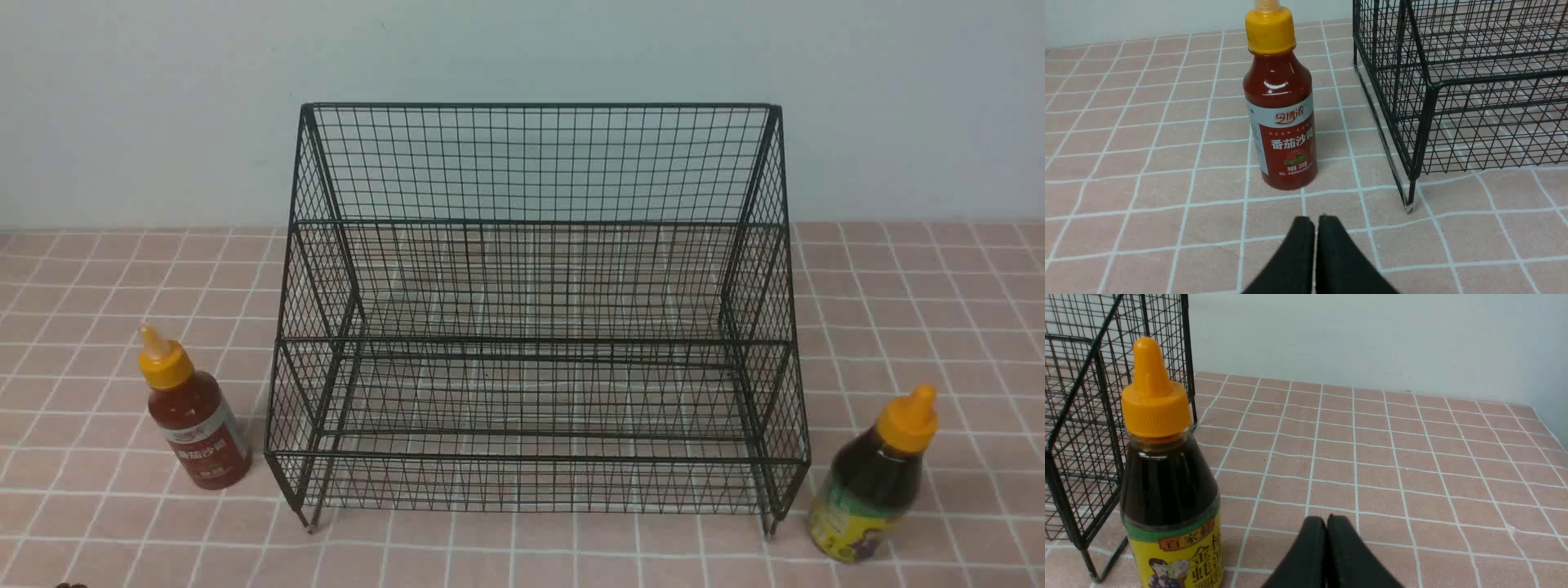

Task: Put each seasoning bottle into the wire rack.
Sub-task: Use the right arm to grab the condiment bottle closest to it

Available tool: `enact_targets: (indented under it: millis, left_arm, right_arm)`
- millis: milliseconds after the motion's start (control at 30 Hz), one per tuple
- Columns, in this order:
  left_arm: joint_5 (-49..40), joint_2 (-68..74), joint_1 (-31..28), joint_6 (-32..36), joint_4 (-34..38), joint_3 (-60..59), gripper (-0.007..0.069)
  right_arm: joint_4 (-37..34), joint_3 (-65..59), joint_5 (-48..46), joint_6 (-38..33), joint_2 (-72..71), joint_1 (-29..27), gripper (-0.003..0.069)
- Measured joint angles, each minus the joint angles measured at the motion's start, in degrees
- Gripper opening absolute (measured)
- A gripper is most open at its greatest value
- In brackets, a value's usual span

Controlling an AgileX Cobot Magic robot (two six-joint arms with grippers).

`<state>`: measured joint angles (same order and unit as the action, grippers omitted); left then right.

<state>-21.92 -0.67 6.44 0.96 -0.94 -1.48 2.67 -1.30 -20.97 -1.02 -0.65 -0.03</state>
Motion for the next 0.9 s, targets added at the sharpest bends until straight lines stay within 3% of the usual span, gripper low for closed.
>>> enact_targets:
  millis: [900]
  left_arm:
    - [0.0,0.0,0.0,0.0,0.0,0.0,-0.0007]
  right_arm:
    - [-0.12,0.0,0.41,0.64,0.0,0.03,-0.0015]
